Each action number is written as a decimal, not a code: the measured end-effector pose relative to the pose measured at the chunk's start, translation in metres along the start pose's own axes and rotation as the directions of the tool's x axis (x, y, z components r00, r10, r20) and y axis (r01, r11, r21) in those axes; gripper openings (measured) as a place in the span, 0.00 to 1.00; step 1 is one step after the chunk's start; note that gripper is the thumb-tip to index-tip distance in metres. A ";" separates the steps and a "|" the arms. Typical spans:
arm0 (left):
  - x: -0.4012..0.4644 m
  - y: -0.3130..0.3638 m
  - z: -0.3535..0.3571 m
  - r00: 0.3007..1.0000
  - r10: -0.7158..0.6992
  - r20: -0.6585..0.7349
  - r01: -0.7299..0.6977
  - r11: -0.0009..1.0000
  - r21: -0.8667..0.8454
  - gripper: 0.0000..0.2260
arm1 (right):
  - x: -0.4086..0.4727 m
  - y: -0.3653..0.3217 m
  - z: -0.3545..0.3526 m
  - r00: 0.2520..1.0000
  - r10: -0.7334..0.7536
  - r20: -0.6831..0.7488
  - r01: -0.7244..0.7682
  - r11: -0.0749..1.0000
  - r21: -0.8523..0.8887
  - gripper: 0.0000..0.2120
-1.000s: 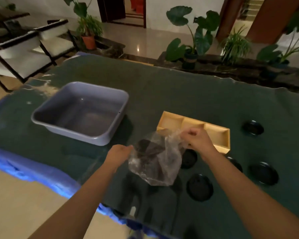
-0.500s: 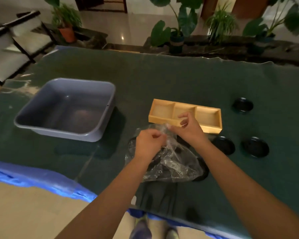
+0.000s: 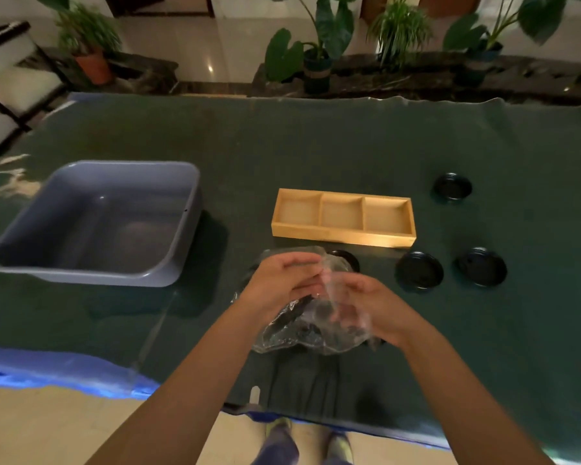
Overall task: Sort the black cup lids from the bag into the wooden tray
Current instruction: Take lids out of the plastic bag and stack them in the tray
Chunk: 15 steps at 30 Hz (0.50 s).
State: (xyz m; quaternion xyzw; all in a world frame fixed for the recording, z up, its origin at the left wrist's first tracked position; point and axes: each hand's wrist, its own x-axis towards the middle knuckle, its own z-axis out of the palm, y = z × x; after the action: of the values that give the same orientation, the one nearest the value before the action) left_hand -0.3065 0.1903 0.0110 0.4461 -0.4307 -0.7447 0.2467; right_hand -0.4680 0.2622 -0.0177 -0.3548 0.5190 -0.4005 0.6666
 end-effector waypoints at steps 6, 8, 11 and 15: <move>0.008 0.003 -0.045 0.958 0.145 -0.246 -0.092 0.972 0.215 0.12 | 0.023 0.012 0.000 0.998 0.002 -0.065 0.002 0.998 0.064 0.22; 0.012 -0.012 -0.077 0.851 0.260 -0.456 0.037 0.837 0.546 0.15 | 0.025 0.016 -0.006 0.997 0.030 -0.064 -0.026 0.998 0.054 0.27; 0.019 -0.042 -0.106 0.891 0.051 -0.451 0.255 0.766 0.589 0.30 | 0.033 0.024 -0.015 0.978 0.135 -0.156 -0.185 0.910 -0.372 0.26; 0.031 -0.075 -0.100 0.930 -0.182 -0.319 0.304 0.870 0.388 0.40 | 0.036 0.038 -0.024 0.925 0.104 -0.365 -0.379 0.292 -0.878 0.17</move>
State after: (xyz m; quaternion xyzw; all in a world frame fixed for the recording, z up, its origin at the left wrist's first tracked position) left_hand -0.2324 0.1631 -0.0911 0.6385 -0.4864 -0.5876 0.1023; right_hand -0.4797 0.2451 -0.0713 -0.5389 0.7764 0.0390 0.3244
